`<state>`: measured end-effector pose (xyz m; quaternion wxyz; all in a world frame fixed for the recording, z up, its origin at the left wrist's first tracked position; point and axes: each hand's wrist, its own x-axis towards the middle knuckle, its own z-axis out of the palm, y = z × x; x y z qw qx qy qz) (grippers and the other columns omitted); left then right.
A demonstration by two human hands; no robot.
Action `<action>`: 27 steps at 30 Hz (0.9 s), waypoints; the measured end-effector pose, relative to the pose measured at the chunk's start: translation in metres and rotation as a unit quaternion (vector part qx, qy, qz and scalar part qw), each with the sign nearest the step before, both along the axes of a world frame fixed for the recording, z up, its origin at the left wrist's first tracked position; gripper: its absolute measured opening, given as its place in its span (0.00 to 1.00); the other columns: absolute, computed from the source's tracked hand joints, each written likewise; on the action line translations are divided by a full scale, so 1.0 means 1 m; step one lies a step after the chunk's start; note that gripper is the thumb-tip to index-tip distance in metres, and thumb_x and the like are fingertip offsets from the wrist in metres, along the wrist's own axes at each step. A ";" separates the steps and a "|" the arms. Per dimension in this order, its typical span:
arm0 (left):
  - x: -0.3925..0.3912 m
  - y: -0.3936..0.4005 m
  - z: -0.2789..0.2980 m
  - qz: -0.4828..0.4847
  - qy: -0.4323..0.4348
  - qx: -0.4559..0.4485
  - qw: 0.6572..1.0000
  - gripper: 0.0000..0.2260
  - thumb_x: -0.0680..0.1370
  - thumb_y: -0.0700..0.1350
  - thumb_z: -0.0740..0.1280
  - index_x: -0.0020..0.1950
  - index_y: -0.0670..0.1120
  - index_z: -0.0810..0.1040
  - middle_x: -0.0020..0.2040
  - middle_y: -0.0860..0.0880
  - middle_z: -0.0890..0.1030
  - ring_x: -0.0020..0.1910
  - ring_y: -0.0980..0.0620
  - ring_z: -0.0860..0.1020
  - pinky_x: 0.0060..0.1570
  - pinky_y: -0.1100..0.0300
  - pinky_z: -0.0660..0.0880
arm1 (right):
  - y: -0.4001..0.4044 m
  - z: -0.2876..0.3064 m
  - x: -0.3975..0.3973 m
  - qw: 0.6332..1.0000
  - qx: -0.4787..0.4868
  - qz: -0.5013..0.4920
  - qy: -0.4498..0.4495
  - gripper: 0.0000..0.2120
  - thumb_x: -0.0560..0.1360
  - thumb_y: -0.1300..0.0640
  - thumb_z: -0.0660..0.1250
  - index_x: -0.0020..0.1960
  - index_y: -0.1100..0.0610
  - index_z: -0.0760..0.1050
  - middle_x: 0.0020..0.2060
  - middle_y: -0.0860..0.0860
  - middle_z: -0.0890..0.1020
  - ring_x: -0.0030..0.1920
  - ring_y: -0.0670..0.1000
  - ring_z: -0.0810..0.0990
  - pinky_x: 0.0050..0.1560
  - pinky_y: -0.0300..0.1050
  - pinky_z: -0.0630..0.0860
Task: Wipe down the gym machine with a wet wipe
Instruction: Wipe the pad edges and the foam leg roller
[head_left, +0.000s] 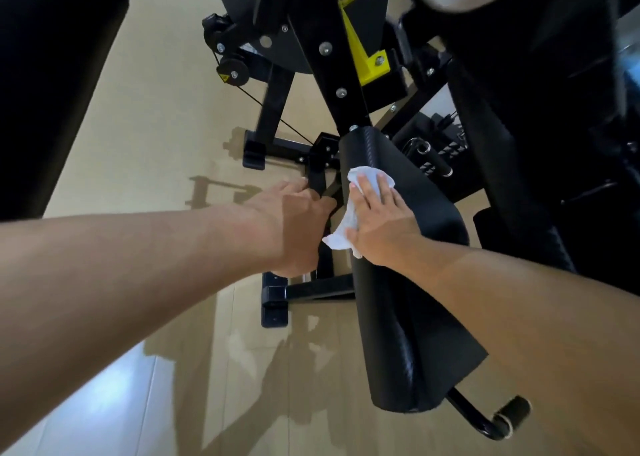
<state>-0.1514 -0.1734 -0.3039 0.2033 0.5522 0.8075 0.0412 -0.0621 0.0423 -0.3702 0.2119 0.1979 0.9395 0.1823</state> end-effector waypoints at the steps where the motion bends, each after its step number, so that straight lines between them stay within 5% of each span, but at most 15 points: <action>1: -0.002 -0.001 -0.001 0.006 -0.006 0.002 1.000 0.30 0.78 0.52 0.66 0.78 0.47 0.61 0.71 0.46 0.73 0.76 0.46 0.64 0.77 0.49 0.60 | 0.004 0.001 -0.013 0.999 -0.022 -0.032 0.007 0.39 0.83 0.42 0.54 0.81 0.54 0.33 0.80 0.52 0.31 0.80 0.59 0.32 0.80 0.55 0.42; 5: -0.010 -0.001 0.005 0.037 -0.015 0.008 0.999 0.32 0.79 0.50 0.66 0.80 0.48 0.58 0.77 0.45 0.66 0.80 0.45 0.56 0.79 0.48 0.57 | 0.020 -0.004 -0.057 0.985 -0.071 -0.119 0.102 0.43 0.80 0.48 0.62 0.82 0.49 0.36 0.81 0.53 0.34 0.81 0.61 0.36 0.80 0.56 0.50; 9: -0.014 -0.002 0.008 0.056 -0.010 0.010 0.998 0.34 0.81 0.48 0.65 0.82 0.46 0.52 0.82 0.44 0.54 0.82 0.46 0.47 0.80 0.50 0.50 | 0.035 -0.009 -0.088 0.987 -0.044 -0.116 0.103 0.45 0.79 0.47 0.63 0.82 0.53 0.34 0.81 0.56 0.34 0.81 0.64 0.38 0.80 0.56 0.45; 16: -0.011 -0.005 0.003 0.049 -0.003 -0.020 0.999 0.35 0.81 0.49 0.64 0.83 0.46 0.49 0.83 0.44 0.49 0.82 0.45 0.41 0.81 0.47 0.45 | 0.047 -0.003 -0.096 0.997 -0.040 -0.032 0.065 0.37 0.80 0.48 0.58 0.83 0.50 0.44 0.81 0.54 0.36 0.80 0.65 0.35 0.80 0.60 0.43; 22: -0.010 -0.007 -0.006 0.047 0.004 -0.035 0.998 0.34 0.81 0.48 0.65 0.83 0.46 0.52 0.83 0.47 0.51 0.82 0.46 0.40 0.80 0.48 0.42 | 0.043 0.002 -0.094 0.999 -0.016 -0.009 0.028 0.38 0.77 0.43 0.64 0.82 0.45 0.50 0.81 0.53 0.36 0.79 0.66 0.34 0.80 0.61 0.43; 27: -0.004 -0.007 -0.007 0.023 0.007 -0.044 0.999 0.34 0.81 0.51 0.64 0.83 0.49 0.52 0.83 0.50 0.51 0.82 0.48 0.40 0.81 0.50 0.43 | 0.024 -0.005 -0.076 0.999 0.039 0.035 0.005 0.34 0.78 0.44 0.61 0.81 0.49 0.55 0.82 0.54 0.41 0.79 0.66 0.34 0.80 0.62 0.41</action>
